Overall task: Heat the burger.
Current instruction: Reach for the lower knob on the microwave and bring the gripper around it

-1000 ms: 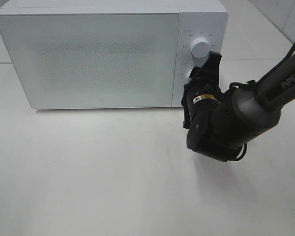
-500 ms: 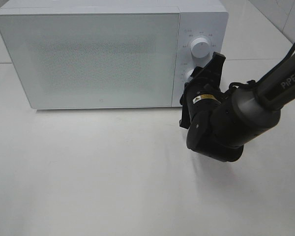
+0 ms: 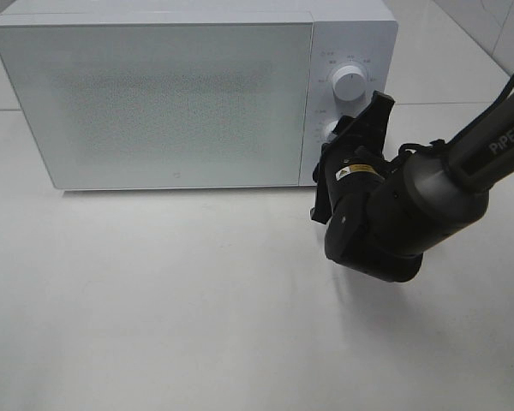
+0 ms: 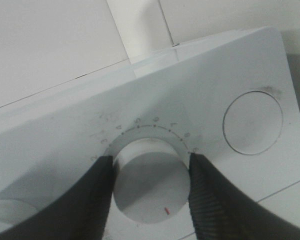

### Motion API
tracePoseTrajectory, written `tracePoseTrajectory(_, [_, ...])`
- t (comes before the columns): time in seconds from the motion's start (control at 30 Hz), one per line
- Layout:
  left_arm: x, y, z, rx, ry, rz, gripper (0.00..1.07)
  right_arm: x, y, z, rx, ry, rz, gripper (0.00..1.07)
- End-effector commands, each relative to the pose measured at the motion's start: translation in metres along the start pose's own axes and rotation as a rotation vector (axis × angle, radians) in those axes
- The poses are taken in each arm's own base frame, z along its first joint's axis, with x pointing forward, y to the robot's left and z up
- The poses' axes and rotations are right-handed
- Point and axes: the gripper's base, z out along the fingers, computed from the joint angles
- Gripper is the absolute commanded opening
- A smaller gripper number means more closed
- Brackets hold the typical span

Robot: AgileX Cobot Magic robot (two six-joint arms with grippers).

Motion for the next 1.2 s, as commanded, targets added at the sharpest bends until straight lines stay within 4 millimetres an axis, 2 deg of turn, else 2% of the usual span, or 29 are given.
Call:
tracePoseTrajectory(0.03, [0.001, -0.001, -0.003, 0.002, -0.016, -0.006, 1.0, 0.018, 0.019, 0.002, -0.139, 0.115, -0.003, 0.1])
tracePoseTrajectory(0.13, [0.001, -0.001, -0.003, 0.002, -0.016, -0.006, 1.0, 0.018, 0.019, 0.002, -0.146, 0.114, -0.006, 0.12])
tracePoseTrajectory(0.43, [0.001, -0.001, -0.003, 0.002, -0.016, -0.006, 1.0, 0.009, 0.021, 0.0, -0.178, 0.048, -0.071, 0.26])
tracePoseTrajectory(0.5, [0.001, -0.001, -0.003, 0.002, -0.016, -0.006, 1.0, 0.004, 0.02, -0.001, -0.171, 0.015, -0.071, 0.35])
tracePoseTrajectory(0.57, [0.001, -0.001, -0.003, 0.002, -0.016, -0.006, 1.0, 0.003, 0.019, -0.001, -0.17, 0.003, -0.072, 0.37])
tracePoseTrajectory(0.7, [0.001, -0.001, -0.003, 0.002, -0.016, -0.006, 1.0, 0.001, 0.02, -0.001, -0.179, -0.014, -0.079, 0.5])
tracePoseTrajectory(0.73, [0.001, -0.001, -0.003, 0.002, -0.016, -0.006, 1.0, 0.001, 0.02, -0.001, -0.179, -0.014, -0.079, 0.5])
tracePoseTrajectory(0.93, [0.001, -0.001, -0.003, 0.002, -0.016, -0.006, 1.0, -0.008, 0.015, -0.008, -0.158, -0.011, -0.168, 0.65])
tracePoseTrajectory(1.07, [0.001, -0.001, -0.003, 0.002, -0.016, -0.006, 1.0, -0.012, 0.014, -0.013, -0.134, 0.013, -0.207, 0.68])
tracePoseTrajectory(1.2, [0.001, -0.001, -0.003, 0.002, -0.016, -0.006, 1.0, -0.017, 0.022, -0.022, -0.122, 0.047, -0.307, 0.68])
